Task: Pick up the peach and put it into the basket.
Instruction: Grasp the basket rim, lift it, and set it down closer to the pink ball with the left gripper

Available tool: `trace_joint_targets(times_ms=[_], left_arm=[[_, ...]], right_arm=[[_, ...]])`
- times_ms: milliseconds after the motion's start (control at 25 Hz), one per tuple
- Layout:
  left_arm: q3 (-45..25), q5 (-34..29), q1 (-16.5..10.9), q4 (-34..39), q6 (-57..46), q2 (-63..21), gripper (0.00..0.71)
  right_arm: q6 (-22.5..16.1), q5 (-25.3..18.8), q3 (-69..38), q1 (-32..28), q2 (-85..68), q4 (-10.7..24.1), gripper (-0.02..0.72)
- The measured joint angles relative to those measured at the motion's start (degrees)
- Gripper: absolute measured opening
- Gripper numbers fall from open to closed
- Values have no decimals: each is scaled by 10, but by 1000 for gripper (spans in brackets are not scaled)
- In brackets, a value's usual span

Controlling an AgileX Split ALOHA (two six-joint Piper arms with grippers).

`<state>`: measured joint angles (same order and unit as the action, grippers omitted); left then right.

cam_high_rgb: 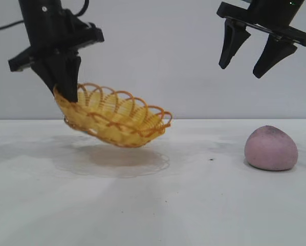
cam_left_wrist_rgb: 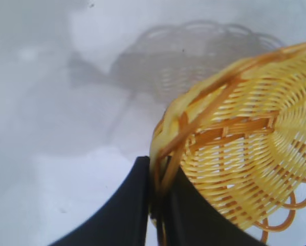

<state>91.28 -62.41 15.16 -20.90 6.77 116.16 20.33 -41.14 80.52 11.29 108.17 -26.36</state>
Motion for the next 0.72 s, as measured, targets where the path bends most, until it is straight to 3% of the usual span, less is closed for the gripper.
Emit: trace_joint_targets(times_ms=[200, 360, 480, 720], left_arm=[[-161, 101, 1, -127, -4, -76, 0], [-256, 165, 3, -248, 21, -89, 0], [-278, 195, 3, -291, 30, -80, 0], [-279, 219, 3, -310, 33, -48, 0]], right_arm=[[0, 0, 0, 0, 0, 0, 465], [0, 0, 0, 0, 0, 0, 465], [0, 0, 0, 0, 0, 0, 465], [0, 0, 0, 0, 0, 0, 465]])
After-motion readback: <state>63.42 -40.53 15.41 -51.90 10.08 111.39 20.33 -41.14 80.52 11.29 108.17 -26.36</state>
